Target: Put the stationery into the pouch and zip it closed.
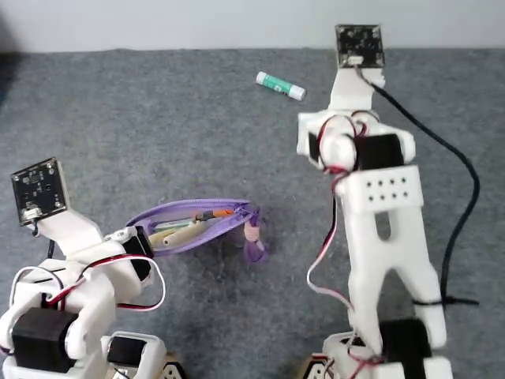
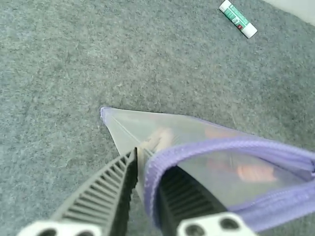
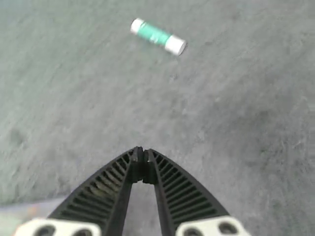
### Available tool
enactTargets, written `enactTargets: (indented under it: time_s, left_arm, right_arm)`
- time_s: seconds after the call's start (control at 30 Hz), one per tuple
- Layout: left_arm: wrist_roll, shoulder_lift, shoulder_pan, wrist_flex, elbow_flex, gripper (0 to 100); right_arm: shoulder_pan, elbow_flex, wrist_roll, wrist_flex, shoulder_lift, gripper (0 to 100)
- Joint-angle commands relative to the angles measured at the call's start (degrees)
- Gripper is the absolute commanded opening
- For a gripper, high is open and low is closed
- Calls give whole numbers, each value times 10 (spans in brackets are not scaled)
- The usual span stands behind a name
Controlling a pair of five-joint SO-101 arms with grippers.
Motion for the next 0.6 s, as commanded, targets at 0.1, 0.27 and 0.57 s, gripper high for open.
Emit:
enactTargets:
  time_s: [0.1, 0.27, 0.57]
  left_arm:
    - [6, -11, -5, 9, -7, 12]
    - [7, -11, -5, 9, -7, 12]
    - [25, -11, -5, 9, -8, 12]
  right_arm:
    - [36, -33, 5, -140, 67, 8]
    - [33, -33, 6, -216, 111, 8]
    - [32, -33, 7, -298, 182, 8]
